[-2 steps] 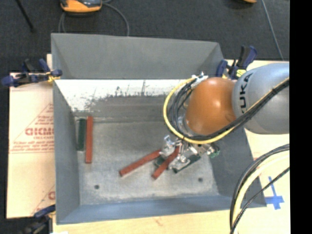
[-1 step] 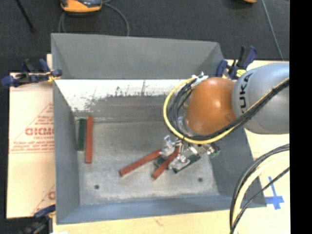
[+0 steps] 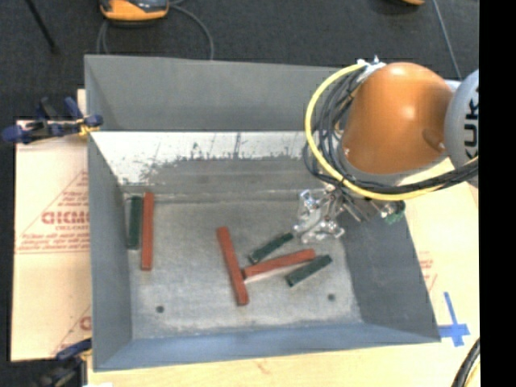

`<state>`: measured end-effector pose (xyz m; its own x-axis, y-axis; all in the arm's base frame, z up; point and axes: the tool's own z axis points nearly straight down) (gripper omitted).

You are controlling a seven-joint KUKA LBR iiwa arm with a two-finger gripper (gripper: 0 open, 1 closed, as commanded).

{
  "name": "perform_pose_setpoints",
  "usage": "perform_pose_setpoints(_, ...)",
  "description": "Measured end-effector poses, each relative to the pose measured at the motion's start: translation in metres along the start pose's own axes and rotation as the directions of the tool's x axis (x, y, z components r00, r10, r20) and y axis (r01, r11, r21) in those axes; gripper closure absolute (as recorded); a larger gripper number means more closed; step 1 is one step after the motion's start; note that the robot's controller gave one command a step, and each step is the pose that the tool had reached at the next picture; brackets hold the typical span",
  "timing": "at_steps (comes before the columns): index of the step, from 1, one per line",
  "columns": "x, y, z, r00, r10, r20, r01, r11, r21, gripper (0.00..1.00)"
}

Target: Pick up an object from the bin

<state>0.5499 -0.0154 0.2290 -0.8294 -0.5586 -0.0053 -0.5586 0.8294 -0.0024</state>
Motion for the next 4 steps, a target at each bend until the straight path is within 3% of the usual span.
perform_pose_setpoints(1, 0.000, 0.001, 0.001, 1.000, 0.001, -0.001, -0.001, 1.000, -0.002, 1.00)
perform_pose_setpoints(2, 0.002, 0.023, 0.083, 1.000, -0.023, -0.003, 0.023, 1.000, -0.003, 0.00)
perform_pose_setpoints(3, 0.002, 0.022, 0.083, 1.000, -0.022, -0.001, 0.022, 1.000, -0.002, 0.00)
perform_pose_setpoints(4, -0.026, -0.050, 0.144, 0.964, -0.265, -0.020, 0.264, 0.964, -0.022, 1.00)
